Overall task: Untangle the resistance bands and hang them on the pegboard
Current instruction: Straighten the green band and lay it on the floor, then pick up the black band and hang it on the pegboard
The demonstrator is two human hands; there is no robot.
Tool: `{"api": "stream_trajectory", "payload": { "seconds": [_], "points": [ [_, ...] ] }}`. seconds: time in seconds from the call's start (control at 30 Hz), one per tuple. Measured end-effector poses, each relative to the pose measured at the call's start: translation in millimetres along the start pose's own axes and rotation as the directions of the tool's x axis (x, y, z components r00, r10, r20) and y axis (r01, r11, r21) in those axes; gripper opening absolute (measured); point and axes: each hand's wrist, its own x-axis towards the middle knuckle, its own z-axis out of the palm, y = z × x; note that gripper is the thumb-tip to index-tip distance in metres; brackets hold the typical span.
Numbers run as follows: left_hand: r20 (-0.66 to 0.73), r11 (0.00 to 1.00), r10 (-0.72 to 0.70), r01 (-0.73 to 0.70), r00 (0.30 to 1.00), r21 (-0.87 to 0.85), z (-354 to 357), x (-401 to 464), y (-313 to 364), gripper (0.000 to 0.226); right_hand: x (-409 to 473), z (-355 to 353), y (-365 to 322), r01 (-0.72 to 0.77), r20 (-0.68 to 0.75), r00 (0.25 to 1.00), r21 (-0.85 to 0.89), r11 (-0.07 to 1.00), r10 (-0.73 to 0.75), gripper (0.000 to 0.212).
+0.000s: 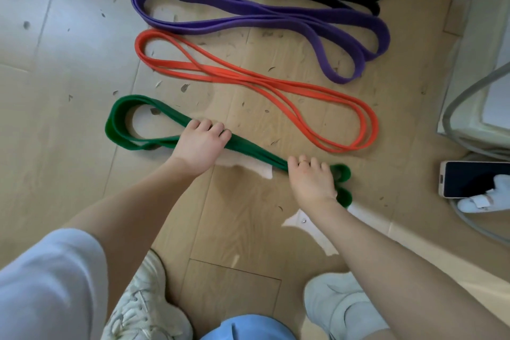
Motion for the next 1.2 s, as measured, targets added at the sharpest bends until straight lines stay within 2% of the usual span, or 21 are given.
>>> {"api": "stream_trajectory", "payload": {
  "seconds": [0.1, 0.2, 0.3, 0.37, 0.5, 0.57, 0.63, 0.67, 0.73, 0.77, 0.8, 0.83, 0.97, 1.1, 1.2],
  "points": [
    [-0.017, 1.0, -0.01, 0.01, 1.0, 0.009, -2.9, 7.7, 4.4, 0.028, 8.2, -6.4, 20.3, -0.037, -0.092, 0.995, -0.077, 0.996, 0.03, 0.029],
    [0.099, 0.993, -0.114, 0.116, 0.989, -0.018, 0.9, 6.1, 13.0, 0.043, 8.9, -0.8, 31.3, -0.051, 0.021, 0.998, -0.101, 0.994, 0.054, 0.042],
    [0.162, 0.99, -0.13, 0.137, 0.978, -0.032, -11.1, -2.9, 8.9, 0.065, 2.3, -10.2, 27.2, -0.018, 0.104, 0.994, -0.119, 0.993, 0.03, 0.068],
    [0.149, 0.984, -0.151, 0.164, 0.977, -0.073, -32.3, -14.9, -6.8, 0.063, -4.9, -37.1, 17.8, 0.019, 0.102, 0.995, -0.072, 0.997, -0.011, 0.082],
    [0.171, 0.975, -0.148, 0.173, 0.974, -0.14, -77.0, -53.8, -58.1, 0.051, -20.9, -117.0, -18.0, 0.075, 0.121, 0.989, 0.107, 0.991, -0.088, 0.077],
    [0.204, 0.941, -0.203, 0.248, 0.958, -0.229, -102.0, -79.9, -87.5, 0.045, -28.7, -157.6, -43.6, 0.109, 0.097, 0.988, 0.096, 0.989, -0.119, 0.072],
    [0.207, 0.849, -0.327, 0.382, 0.922, -0.364, -126.7, -102.8, -115.5, 0.042, -34.6, -191.7, -71.4, 0.149, 0.036, 0.988, 0.042, 0.988, -0.15, 0.064],
    [0.211, 0.753, -0.409, 0.459, 0.888, -0.472, -136.9, -110.8, -128.4, 0.041, -35.9, -205.7, -85.1, 0.165, 0.004, 0.986, 0.029, 0.986, -0.165, 0.06],
    [0.21, 0.475, -0.58, 0.536, 0.787, -0.698, -155.8, -114.8, -149.3, 0.039, -31.9, -225.9, -107.9, 0.173, -0.076, 0.982, 0.024, 0.985, -0.171, 0.054],
    [0.21, 0.339, -0.652, 0.528, 0.729, -0.779, -164.2, -111.3, -156.9, 0.038, -26.7, -232.3, -116.2, 0.162, -0.116, 0.981, 0.028, 0.986, -0.158, 0.052],
    [0.204, 0.251, -0.693, 0.497, 0.691, -0.831, -169.7, -104.2, -163.0, 0.037, -18.5, -236.0, -122.7, 0.143, -0.158, 0.978, 0.047, 0.989, -0.134, 0.05],
    [0.19, 0.22, -0.701, 0.463, 0.687, -0.859, -173.6, -95.4, -167.0, 0.036, -7.2, -238.1, -127.3, 0.124, -0.202, 0.973, 0.074, 0.99, -0.107, 0.048],
    [0.178, 0.215, -0.647, 0.401, 0.742, -0.891, -168.8, -42.6, -182.5, 0.034, 52.8, -246.0, -129.5, 0.107, -0.38, 0.925, 0.26, 0.96, 0.0, 0.038],
    [0.195, 0.152, -0.685, 0.4, 0.702, -0.904, -144.2, 27.3, -211.3, 0.035, 135.2, -255.4, -127.5, 0.132, -0.345, 0.938, 0.299, 0.945, -0.022, 0.034],
    [0.237, 0.074, -0.708, 0.403, 0.665, -0.912, -112.1, 73.9, -232.0, 0.034, 216.4, -256.1, -129.3, 0.093, -0.316, 0.949, 0.326, 0.941, 0.016, 0.033]
  ]
}}
